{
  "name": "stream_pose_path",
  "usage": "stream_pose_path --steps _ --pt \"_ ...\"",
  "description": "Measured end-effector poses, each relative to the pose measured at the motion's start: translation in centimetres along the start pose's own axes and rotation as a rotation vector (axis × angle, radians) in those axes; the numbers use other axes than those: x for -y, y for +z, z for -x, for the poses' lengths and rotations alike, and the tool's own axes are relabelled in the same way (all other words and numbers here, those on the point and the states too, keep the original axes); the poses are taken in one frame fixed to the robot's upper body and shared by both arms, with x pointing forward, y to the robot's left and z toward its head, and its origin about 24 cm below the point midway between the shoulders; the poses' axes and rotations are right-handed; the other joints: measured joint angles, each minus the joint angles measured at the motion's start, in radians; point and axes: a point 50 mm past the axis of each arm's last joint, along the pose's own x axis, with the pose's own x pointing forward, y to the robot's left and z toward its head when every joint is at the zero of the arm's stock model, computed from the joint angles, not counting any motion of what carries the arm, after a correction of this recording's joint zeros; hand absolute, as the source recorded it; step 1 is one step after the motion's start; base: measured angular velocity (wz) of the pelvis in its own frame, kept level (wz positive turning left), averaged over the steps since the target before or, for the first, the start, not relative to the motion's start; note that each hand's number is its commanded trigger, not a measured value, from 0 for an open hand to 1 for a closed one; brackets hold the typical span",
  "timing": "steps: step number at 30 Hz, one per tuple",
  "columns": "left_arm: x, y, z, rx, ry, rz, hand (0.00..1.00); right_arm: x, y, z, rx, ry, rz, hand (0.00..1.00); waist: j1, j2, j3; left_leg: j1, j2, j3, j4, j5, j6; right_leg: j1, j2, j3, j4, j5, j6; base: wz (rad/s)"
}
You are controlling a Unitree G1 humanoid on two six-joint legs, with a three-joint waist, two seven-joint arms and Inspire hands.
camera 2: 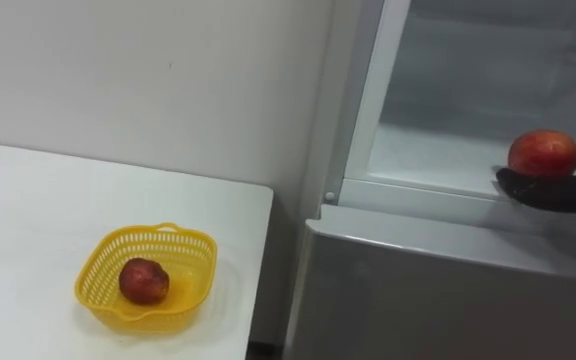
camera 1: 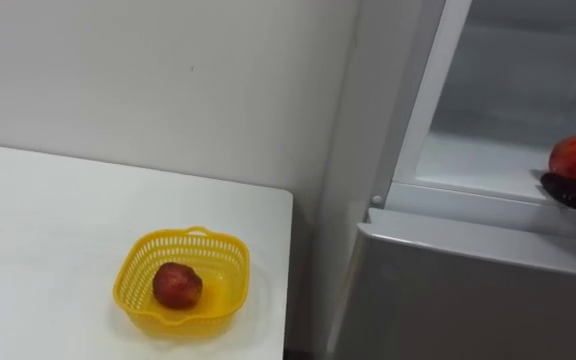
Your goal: Retrieve from the upper fridge
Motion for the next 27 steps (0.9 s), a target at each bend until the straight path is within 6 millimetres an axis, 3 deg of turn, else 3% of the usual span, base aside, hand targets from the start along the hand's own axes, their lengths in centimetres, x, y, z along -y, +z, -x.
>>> stream_pose_path --steps 14,21,27 --pt "0.05 -0.47 0.10 -0.012 0.018 0.000 0.00 0.05 0.08 -0.15 -0.029 -0.023 -0.115 0.00 -0.001 0.008 0.0016 -0.010 -0.002 -0.004 0.009 0.000 0.000 -0.001 -0.002 -0.008 0.001 0.000 0.000 0.01" --pt "0.04 -0.45 0.10 -0.011 0.020 0.000 0.00 0.08 -0.19 -0.14 -0.046 -0.018 -0.134 0.00 0.005 0.022 -0.0013 -0.012 -0.002 -0.007 0.009 0.000 0.000 -0.001 -0.004 -0.014 0.002 0.000 0.000 0.01" --pt "0.08 -0.53 0.10 -0.017 0.018 0.001 0.00 -0.17 -0.54 -0.34 -0.069 -0.004 -0.142 0.00 0.006 0.020 0.0013 -0.012 -0.003 -0.009 0.011 0.002 0.000 0.000 -0.005 -0.019 0.002 0.000 0.000 0.01"
